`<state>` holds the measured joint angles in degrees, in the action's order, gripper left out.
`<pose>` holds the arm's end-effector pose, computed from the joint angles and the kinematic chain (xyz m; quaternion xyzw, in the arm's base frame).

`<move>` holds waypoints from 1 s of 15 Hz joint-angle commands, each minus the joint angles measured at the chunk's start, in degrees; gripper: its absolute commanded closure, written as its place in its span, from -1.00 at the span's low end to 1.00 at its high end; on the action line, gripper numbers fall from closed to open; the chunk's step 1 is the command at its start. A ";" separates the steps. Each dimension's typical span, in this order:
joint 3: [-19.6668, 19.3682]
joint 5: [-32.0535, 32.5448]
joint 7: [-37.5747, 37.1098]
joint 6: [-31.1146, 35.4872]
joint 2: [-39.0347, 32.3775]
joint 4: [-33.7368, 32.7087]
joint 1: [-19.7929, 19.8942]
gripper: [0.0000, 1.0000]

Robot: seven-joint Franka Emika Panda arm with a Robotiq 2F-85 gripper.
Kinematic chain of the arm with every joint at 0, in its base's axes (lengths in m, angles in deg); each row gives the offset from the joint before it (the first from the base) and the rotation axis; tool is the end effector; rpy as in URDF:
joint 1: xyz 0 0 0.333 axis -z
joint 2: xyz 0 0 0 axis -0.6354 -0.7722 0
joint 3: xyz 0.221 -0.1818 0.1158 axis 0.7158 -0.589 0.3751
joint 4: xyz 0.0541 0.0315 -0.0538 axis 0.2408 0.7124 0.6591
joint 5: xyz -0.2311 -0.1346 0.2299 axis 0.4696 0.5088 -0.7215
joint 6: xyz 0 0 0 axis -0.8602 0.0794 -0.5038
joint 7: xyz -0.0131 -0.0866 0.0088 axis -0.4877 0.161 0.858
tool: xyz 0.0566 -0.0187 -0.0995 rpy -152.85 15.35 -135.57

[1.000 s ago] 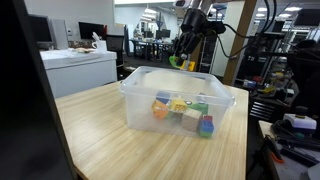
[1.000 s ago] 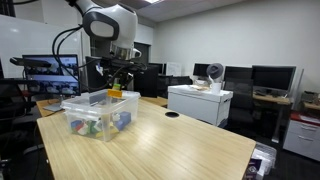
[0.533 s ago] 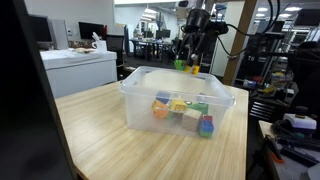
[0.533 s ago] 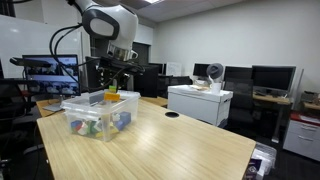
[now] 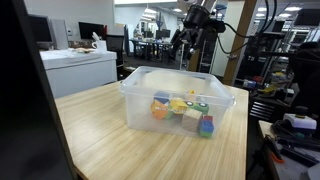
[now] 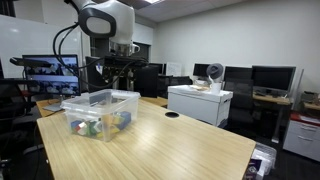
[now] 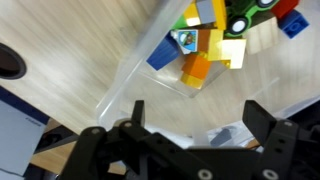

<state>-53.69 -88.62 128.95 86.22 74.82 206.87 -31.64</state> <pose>0.4588 -0.1141 0.4204 -0.8698 -0.4491 -0.1717 0.1106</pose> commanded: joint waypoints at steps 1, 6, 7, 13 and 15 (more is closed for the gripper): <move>0.34 2.26 -1.67 14.00 2.15 4.19 -1.15 -1.00; 0.44 13.61 -12.35 34.66 -0.17 7.72 -0.55 -1.00; 0.42 17.62 -16.24 38.53 -0.92 8.36 0.00 -1.00; 2.94 48.39 -45.37 42.13 -5.74 3.88 14.17 -1.00; 2.00 57.28 -55.69 35.36 -5.68 -0.86 15.48 -1.00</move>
<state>-52.06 -40.51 84.44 129.34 69.32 211.88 -18.57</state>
